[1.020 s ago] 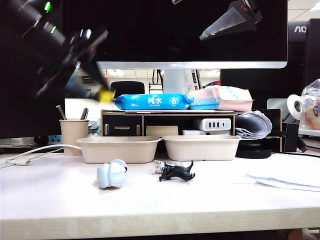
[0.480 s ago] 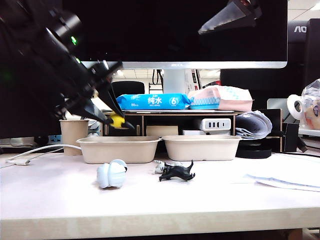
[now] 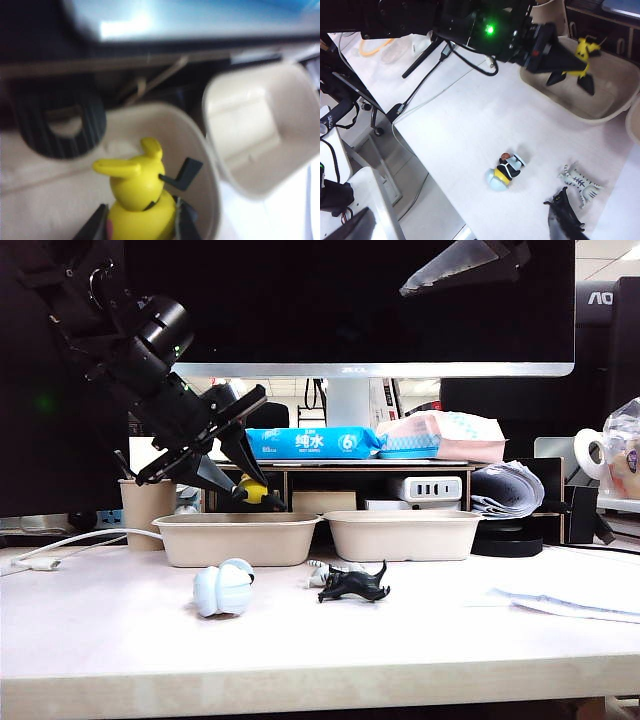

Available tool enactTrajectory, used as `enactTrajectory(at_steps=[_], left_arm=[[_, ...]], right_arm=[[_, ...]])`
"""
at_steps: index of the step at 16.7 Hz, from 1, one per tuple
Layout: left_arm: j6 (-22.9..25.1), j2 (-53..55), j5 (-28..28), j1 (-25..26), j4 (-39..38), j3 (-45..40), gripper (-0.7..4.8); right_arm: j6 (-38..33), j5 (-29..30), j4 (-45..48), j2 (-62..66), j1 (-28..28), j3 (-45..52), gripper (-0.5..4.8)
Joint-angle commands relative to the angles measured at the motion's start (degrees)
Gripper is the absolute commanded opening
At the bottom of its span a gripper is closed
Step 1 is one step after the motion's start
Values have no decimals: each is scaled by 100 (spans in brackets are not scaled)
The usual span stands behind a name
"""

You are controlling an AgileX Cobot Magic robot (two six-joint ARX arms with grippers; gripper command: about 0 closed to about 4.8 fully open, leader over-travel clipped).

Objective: Put the dolls with similar sizes into the same paper box, while dolls with different sizes go into separate paper boxes.

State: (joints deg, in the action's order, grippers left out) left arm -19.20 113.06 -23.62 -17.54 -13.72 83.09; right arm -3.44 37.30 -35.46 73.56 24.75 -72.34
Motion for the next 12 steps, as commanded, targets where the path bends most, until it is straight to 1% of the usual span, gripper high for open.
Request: enactTrajectory(at_steps=[1,2,3,4,5,7,8,9,10,11,12], left_arm=[[398,-44,-42,13,42,37,63],[400,-44,-26,13,2,37,152],[400,-42,120,13,-85,37,304],[400,-17,181,13,-157,37,416],[400,-9,177,13,-205,37,437],[393,-11,96,13,-389,50,440],[372,-57,-428,13,-844,55,441],[361,-111,-514,11,-1239,55,474],[487,-234,-511,-11,-1731,48,479],[649,-352,-514,-33,-1915,48,479],[699,-595,-490,-33,-2046,50,479]], right_arm=[[7,31,162,-24,7,-13,471],[7,33,232,-22,7,-13,470],[4,31,304,-24,7,-13,471],[4,31,310,-24,7,-13,471],[4,31,304,-22,7,-13,471],[4,9,306,-22,7,-13,471],[4,-11,317,-22,7,-13,470],[7,-11,323,-22,7,-13,471],[7,-9,372,-20,7,-13,471],[4,-9,424,-20,7,-13,471],[4,-4,459,-20,7,-13,471]])
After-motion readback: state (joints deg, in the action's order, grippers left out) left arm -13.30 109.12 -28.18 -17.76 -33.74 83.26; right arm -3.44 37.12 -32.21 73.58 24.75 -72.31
